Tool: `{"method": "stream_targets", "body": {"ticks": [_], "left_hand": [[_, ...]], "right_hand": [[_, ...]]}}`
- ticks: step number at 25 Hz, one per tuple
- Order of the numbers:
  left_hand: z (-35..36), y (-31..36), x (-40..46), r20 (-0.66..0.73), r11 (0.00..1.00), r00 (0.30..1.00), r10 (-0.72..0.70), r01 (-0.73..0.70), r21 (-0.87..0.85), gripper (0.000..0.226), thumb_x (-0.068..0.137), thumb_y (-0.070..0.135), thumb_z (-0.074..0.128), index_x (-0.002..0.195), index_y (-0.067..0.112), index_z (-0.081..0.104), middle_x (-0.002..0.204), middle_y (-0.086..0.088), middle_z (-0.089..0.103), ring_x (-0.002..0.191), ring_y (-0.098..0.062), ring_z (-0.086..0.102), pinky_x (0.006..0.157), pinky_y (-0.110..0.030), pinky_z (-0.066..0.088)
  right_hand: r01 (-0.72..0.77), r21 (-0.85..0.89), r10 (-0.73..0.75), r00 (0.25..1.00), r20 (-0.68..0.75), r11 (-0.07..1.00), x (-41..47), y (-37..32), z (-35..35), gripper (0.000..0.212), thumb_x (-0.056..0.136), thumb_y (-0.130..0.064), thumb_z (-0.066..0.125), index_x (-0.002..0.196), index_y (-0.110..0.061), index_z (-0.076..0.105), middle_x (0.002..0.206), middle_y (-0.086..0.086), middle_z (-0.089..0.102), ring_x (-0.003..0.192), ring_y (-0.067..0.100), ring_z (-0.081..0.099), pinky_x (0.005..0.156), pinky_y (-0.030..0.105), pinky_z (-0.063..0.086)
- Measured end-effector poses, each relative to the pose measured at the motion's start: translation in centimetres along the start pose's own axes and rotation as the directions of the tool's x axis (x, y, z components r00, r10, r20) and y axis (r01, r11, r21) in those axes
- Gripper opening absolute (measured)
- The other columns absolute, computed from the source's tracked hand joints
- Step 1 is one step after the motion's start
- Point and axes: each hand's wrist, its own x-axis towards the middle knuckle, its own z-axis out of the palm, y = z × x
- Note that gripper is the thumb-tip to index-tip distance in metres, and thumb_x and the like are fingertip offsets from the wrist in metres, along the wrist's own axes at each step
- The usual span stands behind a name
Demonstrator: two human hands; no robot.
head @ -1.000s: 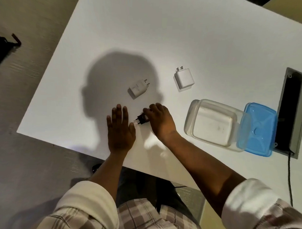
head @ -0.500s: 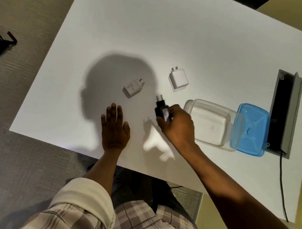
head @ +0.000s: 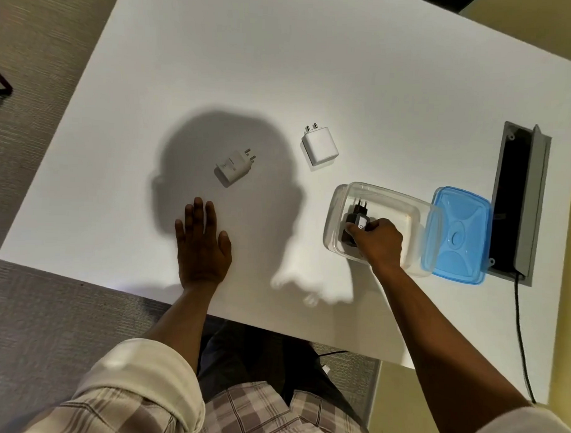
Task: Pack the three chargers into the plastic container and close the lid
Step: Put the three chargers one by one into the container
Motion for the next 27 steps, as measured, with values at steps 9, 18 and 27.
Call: {"method": "stream_targets", "body": {"ticks": [9,18,27], "left_hand": [[0.0,0.0,0.1,0.007,1.000,1.000,-0.006,0.006,-0.005,0.068,0.099,0.036,0.033,0.160,0.015,0.012,0.169,-0.010,0.010,0.157,-0.029,0.009,0.128,-0.049,0.009],[-0.1,0.1,0.0,0.008,1.000,1.000,-0.005,0.005,-0.006,0.068,0.099,0.036,0.033,0.160,0.015,0.012,0.169,-0.010,0.011,0.157,-0.029,0.010,0.128,-0.048,0.007],[-0.2,0.1,0.0,0.006,1.000,1.000,-0.007,0.007,-0.006,0.068,0.099,0.034,0.036,0.160,0.014,0.013,0.169,-0.010,0.012,0.157,-0.029,0.010,0.128,-0.049,0.008]], "right_hand": [[0.102,0.005,-0.102,0.994,-0.045,0.995,0.5,0.7,1.3,0.038,0.082,-0.051,0.064,0.092,-0.014,0.063,0.076,-0.009,0.060,0.076,0.019,0.059,0.062,0.026,0.036],[0.137,-0.002,-0.137,0.985,-0.103,0.991,0.7,0.9,1.4,0.022,0.091,-0.013,0.046,0.096,-0.017,0.066,0.096,0.006,0.073,0.081,0.023,0.065,0.070,0.028,0.044],[0.179,0.043,-0.175,0.981,-0.090,0.983,0.5,1.1,1.5,0.028,0.086,-0.021,0.037,0.094,-0.024,0.064,0.092,0.001,0.075,0.080,0.027,0.070,0.076,0.038,0.056]]}}
